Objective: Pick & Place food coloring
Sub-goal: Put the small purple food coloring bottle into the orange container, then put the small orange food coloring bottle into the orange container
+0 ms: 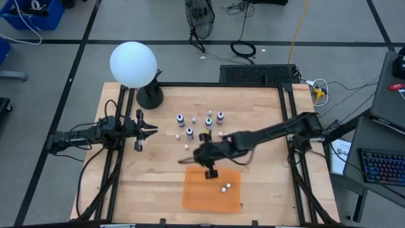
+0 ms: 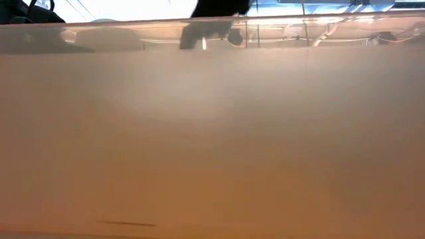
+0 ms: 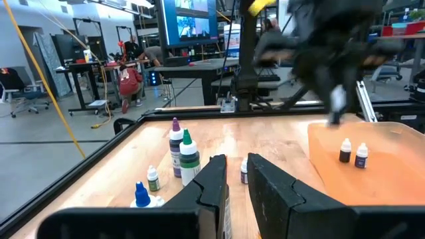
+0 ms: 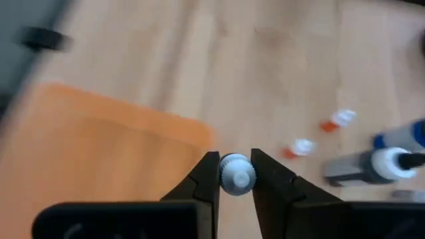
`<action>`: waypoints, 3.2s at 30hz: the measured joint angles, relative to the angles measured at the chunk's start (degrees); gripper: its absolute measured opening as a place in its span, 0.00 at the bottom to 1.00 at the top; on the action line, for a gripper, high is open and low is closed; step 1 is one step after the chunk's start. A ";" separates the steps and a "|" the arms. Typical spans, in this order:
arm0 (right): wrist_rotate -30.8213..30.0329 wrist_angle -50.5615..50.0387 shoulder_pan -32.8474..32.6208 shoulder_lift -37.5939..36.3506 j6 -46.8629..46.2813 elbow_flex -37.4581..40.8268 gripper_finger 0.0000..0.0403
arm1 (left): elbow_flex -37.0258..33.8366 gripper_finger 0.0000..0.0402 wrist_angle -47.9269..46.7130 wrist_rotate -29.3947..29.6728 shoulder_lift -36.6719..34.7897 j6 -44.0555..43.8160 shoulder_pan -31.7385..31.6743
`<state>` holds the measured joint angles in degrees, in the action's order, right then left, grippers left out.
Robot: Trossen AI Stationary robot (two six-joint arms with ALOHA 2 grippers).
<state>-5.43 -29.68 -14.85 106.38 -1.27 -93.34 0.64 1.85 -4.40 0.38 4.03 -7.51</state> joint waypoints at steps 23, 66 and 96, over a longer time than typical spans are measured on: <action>-0.51 10.30 -23.87 -3.04 -26.52 18.03 0.12 | 0.00 0.17 0.00 0.00 -0.02 0.00 -0.02; -0.31 14.92 -21.86 -3.09 -32.03 27.04 0.34 | 0.00 0.17 0.04 0.00 -0.02 0.02 -0.02; -4.12 -11.13 10.14 -21.46 -15.38 23.39 0.50 | 0.00 0.17 0.01 0.00 -0.02 0.00 -0.02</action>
<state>-9.55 -40.80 -4.72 84.92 -16.65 -69.95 0.64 1.86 -4.41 0.36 4.03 -7.53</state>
